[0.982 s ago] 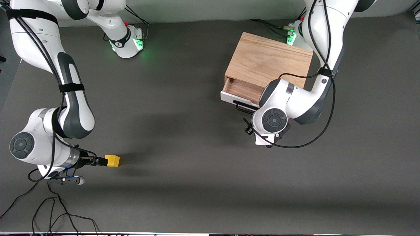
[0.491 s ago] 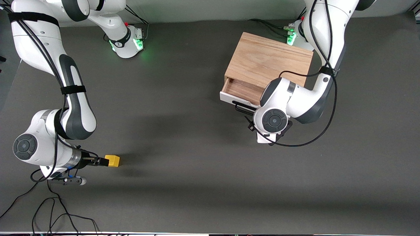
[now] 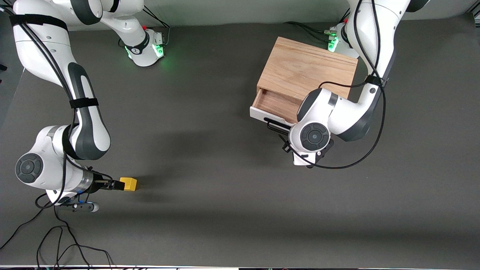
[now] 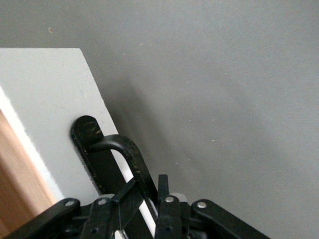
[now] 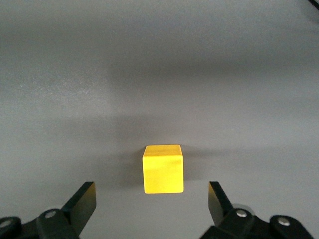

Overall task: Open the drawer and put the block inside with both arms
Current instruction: 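Grasp the yellow cube with the right gripper while the left gripper holds the handle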

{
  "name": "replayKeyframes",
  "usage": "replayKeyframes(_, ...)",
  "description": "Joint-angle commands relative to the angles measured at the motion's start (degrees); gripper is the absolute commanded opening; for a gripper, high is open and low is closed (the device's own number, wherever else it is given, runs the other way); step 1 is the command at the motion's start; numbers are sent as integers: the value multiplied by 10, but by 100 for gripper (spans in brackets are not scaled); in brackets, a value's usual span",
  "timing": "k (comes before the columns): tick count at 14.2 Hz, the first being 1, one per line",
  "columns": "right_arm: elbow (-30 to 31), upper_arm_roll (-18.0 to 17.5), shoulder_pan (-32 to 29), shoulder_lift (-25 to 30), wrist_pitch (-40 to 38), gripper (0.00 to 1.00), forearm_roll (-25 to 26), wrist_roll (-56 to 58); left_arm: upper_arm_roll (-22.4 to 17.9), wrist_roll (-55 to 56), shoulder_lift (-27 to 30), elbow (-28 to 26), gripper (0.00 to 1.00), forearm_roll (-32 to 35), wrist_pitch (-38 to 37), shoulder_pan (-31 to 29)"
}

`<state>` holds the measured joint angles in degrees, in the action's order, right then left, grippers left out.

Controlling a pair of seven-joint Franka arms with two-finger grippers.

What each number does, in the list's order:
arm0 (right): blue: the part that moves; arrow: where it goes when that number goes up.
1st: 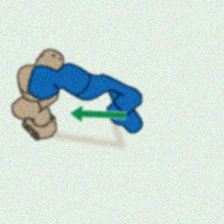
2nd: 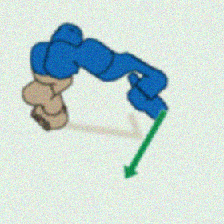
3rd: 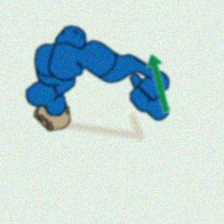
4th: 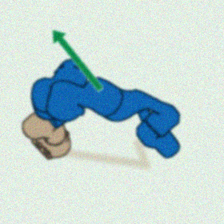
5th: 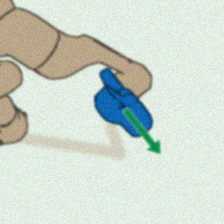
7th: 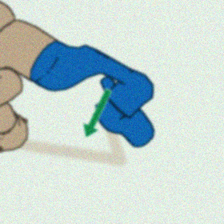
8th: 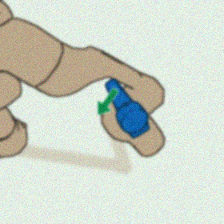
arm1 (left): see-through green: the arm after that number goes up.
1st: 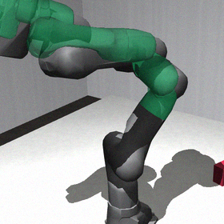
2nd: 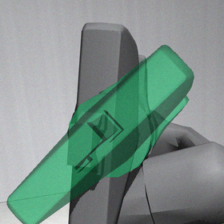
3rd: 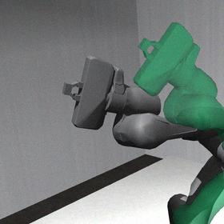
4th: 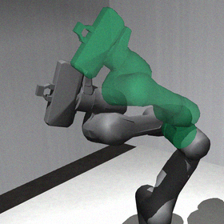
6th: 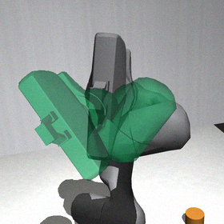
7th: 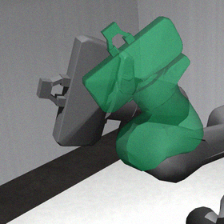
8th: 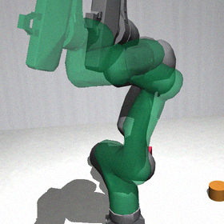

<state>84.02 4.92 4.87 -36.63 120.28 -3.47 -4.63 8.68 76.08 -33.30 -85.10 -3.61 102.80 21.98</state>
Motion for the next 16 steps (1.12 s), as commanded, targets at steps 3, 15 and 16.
replayKeyframes(3, -24, 2, 2, -42, 40, 100, -10, 4, -3, -6, -12, 42, 0, 13, 18, 3)
replayKeyframes(15, -18, 1, 2, -91, 59, 100, -10, 3, -3, -16, -9, 66, 99, 14, -1, -18)
replayKeyframes(16, -18, 1, 2, -92, 59, 100, -10, 3, -3, -20, -7, 92, 99, 18, -43, -25)
